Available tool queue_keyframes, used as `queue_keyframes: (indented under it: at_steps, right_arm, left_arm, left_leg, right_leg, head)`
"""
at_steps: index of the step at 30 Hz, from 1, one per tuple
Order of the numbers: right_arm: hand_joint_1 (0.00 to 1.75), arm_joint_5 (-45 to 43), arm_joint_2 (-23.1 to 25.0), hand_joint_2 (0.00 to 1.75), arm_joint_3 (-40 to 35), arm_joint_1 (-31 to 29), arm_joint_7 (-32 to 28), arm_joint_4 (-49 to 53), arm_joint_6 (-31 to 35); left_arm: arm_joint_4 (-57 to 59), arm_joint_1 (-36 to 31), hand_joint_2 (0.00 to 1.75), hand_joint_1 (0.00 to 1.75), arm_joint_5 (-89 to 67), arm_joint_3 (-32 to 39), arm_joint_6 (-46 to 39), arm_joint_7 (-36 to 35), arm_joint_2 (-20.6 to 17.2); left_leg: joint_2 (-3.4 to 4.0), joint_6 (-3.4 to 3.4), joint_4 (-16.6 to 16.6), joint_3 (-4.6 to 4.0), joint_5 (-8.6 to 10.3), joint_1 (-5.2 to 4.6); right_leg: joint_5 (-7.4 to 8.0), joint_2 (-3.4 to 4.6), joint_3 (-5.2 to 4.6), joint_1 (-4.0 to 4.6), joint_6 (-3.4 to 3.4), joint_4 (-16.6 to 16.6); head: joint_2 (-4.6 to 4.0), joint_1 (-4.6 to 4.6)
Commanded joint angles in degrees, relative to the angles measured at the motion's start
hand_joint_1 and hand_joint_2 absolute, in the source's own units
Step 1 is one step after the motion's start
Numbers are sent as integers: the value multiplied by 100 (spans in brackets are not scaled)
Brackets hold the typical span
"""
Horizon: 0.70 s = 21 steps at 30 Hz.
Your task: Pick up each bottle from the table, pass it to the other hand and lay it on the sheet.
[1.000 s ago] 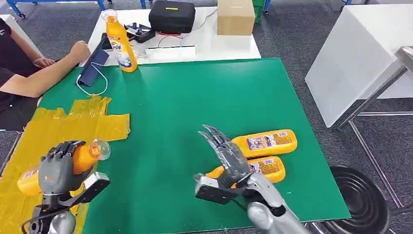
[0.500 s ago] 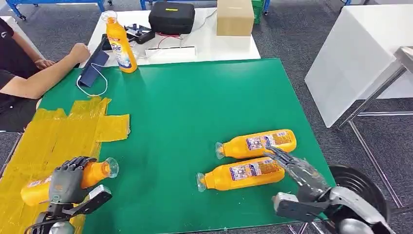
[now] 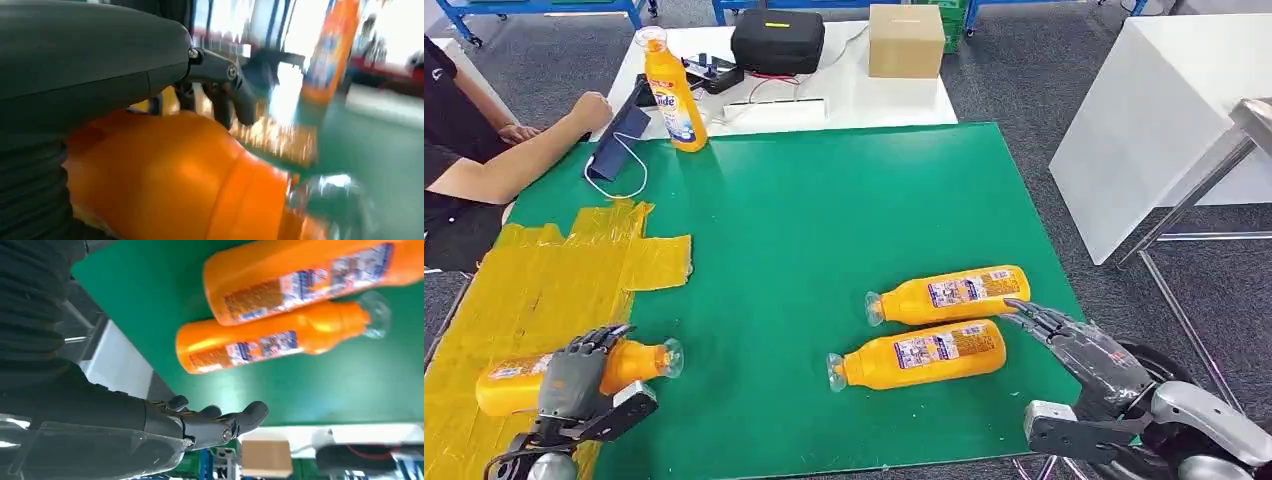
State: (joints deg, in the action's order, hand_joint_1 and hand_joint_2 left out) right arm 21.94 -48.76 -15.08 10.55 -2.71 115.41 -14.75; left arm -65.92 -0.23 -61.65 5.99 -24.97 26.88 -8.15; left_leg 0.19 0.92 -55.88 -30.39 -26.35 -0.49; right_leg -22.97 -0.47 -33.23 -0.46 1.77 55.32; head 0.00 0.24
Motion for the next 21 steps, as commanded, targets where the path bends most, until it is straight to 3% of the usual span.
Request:
queue_keyframes:
  at_steps: [1, 10, 16, 21]
  right_arm:
    - [0, 583, 621, 175, -674, -915, 62, -1128, -43]
    - [0, 994, 1496, 175, -1668, -1906, 83, -2586, 43]
    - [0, 1033, 1515, 175, -1750, -1940, 83, -2643, 99]
    - [0, 1399, 2095, 175, -2174, -2227, 132, -3416, 296]
  left_arm:
    - [265, -28, 0, 0, 904, -194, 811, 376, 27]
    - [-74, -45, 0, 0, 1589, -345, 1447, 613, 82]
    - [-133, -30, 0, 0, 1766, -318, 1559, 674, 95]
    - [-689, 1, 0, 0, 2999, -34, 2540, 1025, 296]
  left_leg:
    - [13, -9, 11, 18, -4, 16]
    - [12, -7, 9, 15, -1, 12]
    - [11, -10, 4, 11, -6, 16]
    - [16, -7, 6, 9, -5, 19]
  right_leg:
    - [8, 19, 22, 16, -3, -26]
    - [8, 14, 20, 11, -4, -19]
    - [2, 15, 14, 16, -4, -13]
    - [6, 21, 14, 19, -2, -16]
  head:
    - [0, 2]
    - [0, 2]
    - [0, 4]
    - [0, 4]
